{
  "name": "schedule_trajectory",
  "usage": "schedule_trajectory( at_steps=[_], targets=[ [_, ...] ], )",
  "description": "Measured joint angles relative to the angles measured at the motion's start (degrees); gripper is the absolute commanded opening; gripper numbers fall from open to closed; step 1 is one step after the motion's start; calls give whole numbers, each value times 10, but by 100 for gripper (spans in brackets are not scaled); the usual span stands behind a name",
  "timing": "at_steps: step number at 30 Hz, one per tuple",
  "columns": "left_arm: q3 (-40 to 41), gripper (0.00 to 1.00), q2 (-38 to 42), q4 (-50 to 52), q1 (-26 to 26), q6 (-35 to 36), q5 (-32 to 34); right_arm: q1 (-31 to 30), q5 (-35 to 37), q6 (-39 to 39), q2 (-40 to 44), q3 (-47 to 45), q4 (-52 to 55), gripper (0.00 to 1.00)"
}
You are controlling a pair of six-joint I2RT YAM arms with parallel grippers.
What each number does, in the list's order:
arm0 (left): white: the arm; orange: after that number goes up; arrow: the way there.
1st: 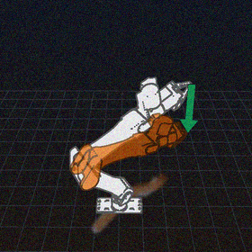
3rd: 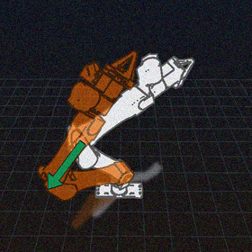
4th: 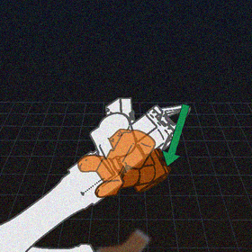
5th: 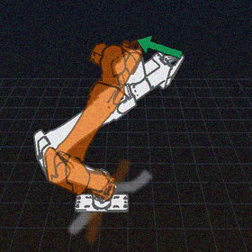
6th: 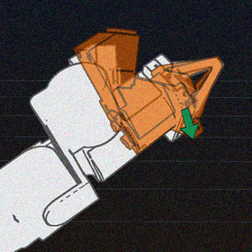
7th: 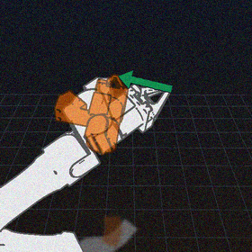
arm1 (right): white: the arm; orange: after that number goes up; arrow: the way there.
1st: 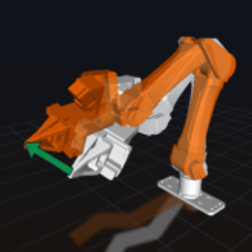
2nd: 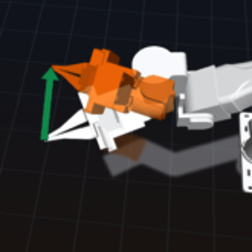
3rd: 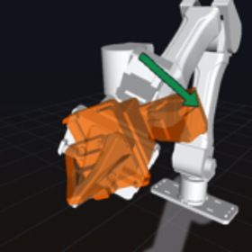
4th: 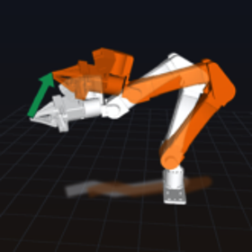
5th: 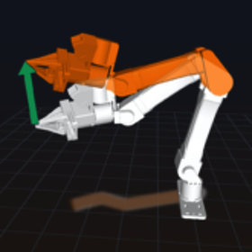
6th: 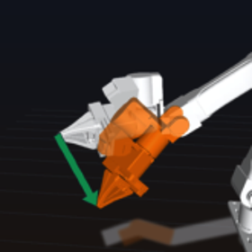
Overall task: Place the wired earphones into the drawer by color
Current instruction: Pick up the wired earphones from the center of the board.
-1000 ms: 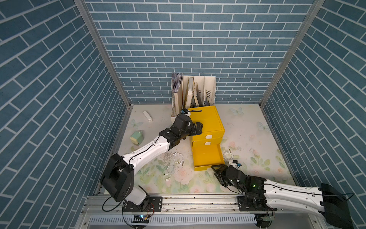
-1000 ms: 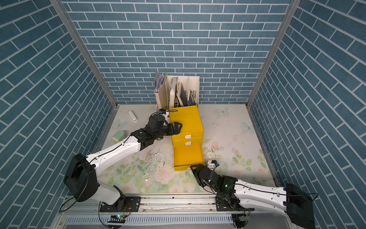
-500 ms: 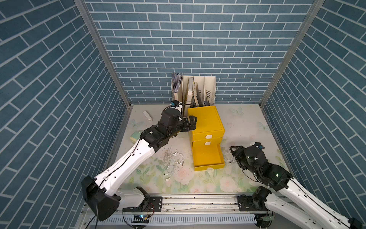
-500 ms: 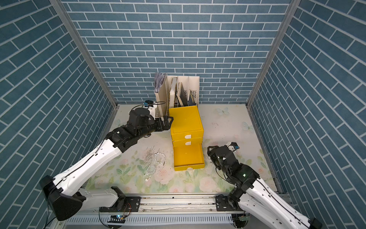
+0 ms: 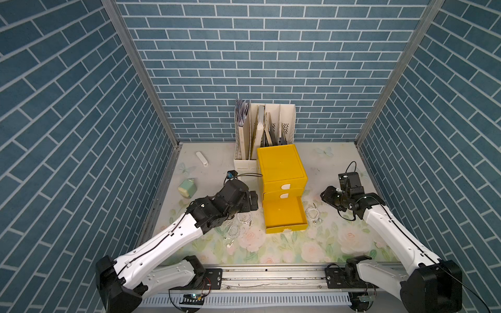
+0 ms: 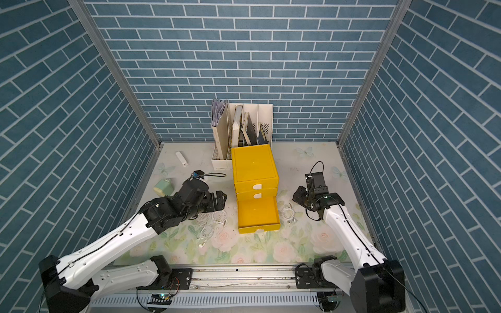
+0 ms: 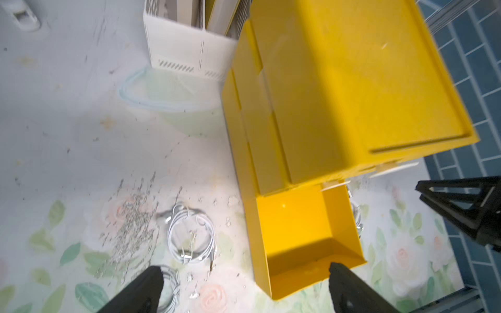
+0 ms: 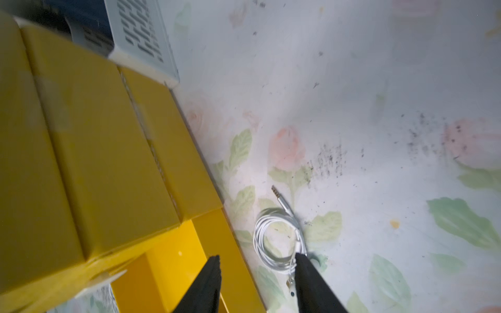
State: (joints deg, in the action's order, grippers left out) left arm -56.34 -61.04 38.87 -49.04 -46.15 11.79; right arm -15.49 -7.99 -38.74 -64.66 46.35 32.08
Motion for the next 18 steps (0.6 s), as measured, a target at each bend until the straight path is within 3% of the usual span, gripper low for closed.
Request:
schedule_trajectory(
  at_steps=[7,18],
  targets=[
    [17,100,6,-1,-28,-37,11,-5,-21,64,-21,-49,8,41],
    [19,100,-16,-35,-50,-47,10,-25,10,106,-87,-51,-3,34]
  ],
)
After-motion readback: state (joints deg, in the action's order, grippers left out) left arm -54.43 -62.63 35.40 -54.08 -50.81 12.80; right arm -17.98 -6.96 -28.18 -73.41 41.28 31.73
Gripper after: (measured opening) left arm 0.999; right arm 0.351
